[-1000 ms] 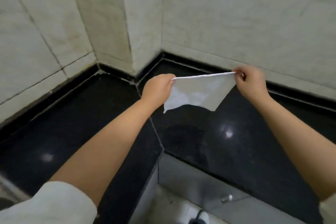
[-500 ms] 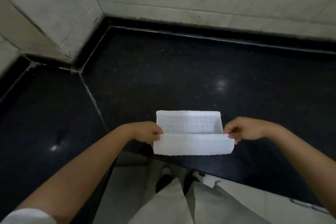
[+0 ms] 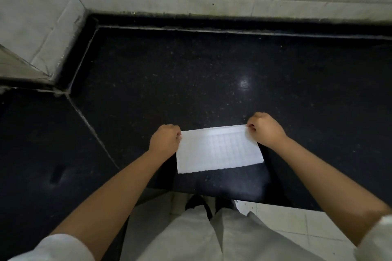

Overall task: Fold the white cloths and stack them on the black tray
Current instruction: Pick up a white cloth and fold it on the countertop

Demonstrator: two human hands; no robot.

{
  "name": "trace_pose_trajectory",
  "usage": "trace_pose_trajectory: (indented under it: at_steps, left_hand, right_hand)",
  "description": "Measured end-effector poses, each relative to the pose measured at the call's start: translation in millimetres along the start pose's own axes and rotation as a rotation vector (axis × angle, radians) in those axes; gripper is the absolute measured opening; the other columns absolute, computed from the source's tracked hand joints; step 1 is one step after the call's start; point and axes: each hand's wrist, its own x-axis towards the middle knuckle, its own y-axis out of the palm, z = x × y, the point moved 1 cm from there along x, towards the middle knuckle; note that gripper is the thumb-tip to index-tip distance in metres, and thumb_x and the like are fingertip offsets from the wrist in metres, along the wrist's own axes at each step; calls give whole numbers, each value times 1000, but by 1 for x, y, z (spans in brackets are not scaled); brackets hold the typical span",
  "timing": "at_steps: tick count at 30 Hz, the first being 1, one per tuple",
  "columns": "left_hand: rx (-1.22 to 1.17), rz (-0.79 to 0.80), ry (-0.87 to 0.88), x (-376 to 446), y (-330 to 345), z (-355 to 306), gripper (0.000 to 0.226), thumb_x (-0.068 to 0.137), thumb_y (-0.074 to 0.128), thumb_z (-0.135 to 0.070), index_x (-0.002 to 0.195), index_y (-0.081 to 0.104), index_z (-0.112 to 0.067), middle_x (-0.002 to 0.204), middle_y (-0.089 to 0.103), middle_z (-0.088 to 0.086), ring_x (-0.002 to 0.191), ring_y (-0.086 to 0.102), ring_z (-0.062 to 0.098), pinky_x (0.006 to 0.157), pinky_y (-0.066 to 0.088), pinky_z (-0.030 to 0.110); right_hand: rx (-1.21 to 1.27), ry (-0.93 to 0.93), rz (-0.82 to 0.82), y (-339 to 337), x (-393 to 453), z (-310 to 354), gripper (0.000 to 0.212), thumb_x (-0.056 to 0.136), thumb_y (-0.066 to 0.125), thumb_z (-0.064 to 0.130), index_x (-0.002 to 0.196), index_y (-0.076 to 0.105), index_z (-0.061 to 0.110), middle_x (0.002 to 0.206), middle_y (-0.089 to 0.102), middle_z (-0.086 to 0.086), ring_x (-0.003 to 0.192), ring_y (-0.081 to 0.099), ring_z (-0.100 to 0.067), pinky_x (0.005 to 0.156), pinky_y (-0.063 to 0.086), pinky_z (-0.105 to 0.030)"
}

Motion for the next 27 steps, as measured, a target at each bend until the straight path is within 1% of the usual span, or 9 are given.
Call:
trace_pose_trajectory:
  at_steps: [4,11,13,15,18,20,22,25,27]
  left_hand:
    - [43,-10,67,4,6,3,23,96,43,-15,109,59,-5,115,58,10,109,52,22,88,46,31]
    - [178,73,197,3,4,3,31,97,42,-16,127,43,-11,127,48,8,115,49,20,92,44,28]
    - [165,23,283,3,-3,4,24,96,41,-16,119,48,-12,115,49,6,108,50,20,81,45,25]
    - [114,-92,272,1,-23,4,11,92,46,-15,92,56,-8,93,51,5,85,52,22,64,42,26]
    - [125,-447,441,2,-56,1,20,77,53,-12,76,69,-1,71,60,14,58,59,30,43,48,30]
    - [126,-523,480,-7,-67,-3,33,79,45,-17,71,71,1,66,61,15,53,58,29,42,48,26]
    - [135,-562,513,-16,-60,-7,33,80,45,-15,66,71,1,64,63,14,53,58,27,45,47,26]
    - [232,-367,559,-27,-17,-7,31,74,45,-16,59,70,-7,62,65,8,57,59,23,45,47,25]
    - [295,-133,465,-31,7,-6,26,78,50,-21,74,74,-12,80,68,3,78,60,22,60,49,28]
  right_hand:
    - [-124,26,7,10,-1,5,26,90,40,1,108,59,-1,116,54,-16,110,47,-31,81,46,-36]
    - [-113,10,108,-2,4,8,28,88,42,1,115,51,2,115,53,-16,101,55,-31,78,44,-33]
    - [-117,-22,104,-14,3,5,31,88,43,1,117,53,2,113,52,-17,102,55,-32,84,47,-37]
    - [-111,-116,-23,-32,1,3,27,86,48,0,108,63,0,104,54,-21,96,56,-36,80,48,-38]
    - [-40,-233,-444,-66,-10,2,22,79,50,4,85,69,-4,80,60,-25,74,60,-41,66,50,-35]
    - [-18,-259,-643,-74,-22,0,29,77,44,11,77,68,-4,73,61,-23,65,59,-37,63,43,-30]
    - [-29,-249,-678,-58,-33,-5,28,75,43,10,74,68,-3,74,62,-22,64,60,-35,62,43,-29]
    - [-68,-130,-482,-10,-46,-14,12,62,59,-4,69,69,-1,83,67,-25,71,65,-43,62,54,-42]
    - [-66,-25,-299,21,-54,-18,26,48,72,-15,71,70,-2,93,66,-31,83,64,-50,69,51,-57]
